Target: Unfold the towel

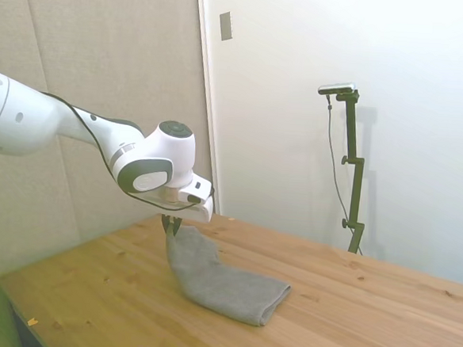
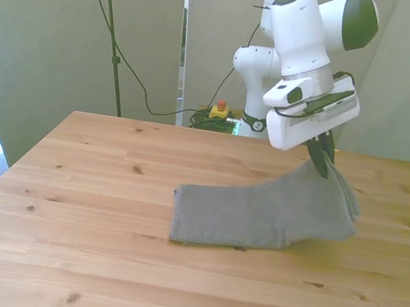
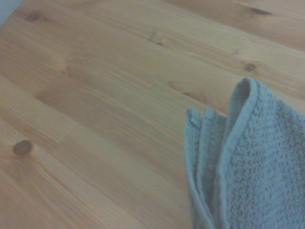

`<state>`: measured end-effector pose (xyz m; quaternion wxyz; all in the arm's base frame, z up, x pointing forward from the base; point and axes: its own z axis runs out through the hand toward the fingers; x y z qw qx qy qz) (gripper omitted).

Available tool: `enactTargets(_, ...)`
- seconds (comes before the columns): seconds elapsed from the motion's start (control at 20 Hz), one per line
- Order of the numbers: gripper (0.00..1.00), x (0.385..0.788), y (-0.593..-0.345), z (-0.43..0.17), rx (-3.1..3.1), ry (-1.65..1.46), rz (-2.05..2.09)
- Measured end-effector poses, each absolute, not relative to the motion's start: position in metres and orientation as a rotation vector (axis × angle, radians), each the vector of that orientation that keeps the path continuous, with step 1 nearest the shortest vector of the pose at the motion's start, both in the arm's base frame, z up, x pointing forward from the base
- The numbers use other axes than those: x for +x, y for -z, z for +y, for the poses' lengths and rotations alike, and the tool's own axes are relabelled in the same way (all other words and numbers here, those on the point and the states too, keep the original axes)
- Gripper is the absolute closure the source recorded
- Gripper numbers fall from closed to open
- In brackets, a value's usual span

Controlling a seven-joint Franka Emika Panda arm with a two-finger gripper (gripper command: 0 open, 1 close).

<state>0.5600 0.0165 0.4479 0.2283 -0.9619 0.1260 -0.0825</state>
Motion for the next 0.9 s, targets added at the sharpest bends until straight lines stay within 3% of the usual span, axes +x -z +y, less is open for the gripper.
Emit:
enactTargets(0.35,0.0,0.588,-0.438,0.039,-2.647,0.18,0.29)
enactTargets(0.9,0.0,0.592,-0.446,0.053,-2.697,0.162,0.363)
